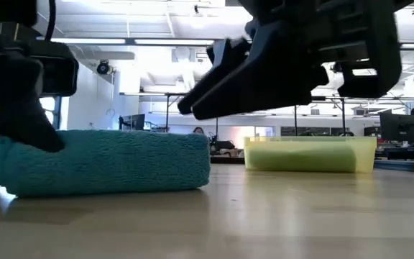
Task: Roll microfiber towels into tight, uniform cylinder then place into a basket
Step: Roll the blue microfiber towel
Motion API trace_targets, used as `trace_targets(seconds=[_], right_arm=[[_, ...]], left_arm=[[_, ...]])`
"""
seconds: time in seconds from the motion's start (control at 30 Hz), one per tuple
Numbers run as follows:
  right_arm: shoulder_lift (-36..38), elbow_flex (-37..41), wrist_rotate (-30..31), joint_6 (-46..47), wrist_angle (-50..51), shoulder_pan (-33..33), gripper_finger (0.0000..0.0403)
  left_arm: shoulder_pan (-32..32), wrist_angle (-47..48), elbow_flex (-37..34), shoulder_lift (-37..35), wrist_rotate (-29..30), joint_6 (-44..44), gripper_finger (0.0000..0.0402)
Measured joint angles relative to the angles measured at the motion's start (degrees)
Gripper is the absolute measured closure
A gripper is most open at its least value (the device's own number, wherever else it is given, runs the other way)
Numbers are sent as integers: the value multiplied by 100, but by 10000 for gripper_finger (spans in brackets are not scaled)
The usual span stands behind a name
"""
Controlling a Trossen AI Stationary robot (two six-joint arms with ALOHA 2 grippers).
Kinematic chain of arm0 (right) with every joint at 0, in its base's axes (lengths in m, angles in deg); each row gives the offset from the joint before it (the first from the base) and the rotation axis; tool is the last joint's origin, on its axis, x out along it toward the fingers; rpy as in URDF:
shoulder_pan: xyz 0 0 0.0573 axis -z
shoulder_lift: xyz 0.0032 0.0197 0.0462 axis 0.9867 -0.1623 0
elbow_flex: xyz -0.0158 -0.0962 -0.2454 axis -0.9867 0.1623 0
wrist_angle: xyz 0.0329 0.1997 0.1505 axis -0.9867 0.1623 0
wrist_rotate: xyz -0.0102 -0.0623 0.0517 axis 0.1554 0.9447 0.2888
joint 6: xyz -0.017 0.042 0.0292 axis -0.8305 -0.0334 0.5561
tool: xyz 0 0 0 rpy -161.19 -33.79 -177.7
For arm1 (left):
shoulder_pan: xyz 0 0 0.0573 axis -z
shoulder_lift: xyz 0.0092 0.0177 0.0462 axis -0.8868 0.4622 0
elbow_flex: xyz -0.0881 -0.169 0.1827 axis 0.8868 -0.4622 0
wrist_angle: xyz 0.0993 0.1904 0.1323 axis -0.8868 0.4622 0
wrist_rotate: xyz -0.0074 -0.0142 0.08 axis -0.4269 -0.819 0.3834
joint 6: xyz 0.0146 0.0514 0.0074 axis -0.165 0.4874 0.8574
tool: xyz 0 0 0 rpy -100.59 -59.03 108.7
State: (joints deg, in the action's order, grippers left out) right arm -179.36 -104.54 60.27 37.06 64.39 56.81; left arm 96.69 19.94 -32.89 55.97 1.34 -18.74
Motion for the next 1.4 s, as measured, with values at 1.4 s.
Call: trace_targets(seconds=[1.4], right_arm=[[-870, -44, -14, 1722, 218, 311, 390]], left_arm=[[-728, 1807, 717, -454, -2362, 1392, 300]])
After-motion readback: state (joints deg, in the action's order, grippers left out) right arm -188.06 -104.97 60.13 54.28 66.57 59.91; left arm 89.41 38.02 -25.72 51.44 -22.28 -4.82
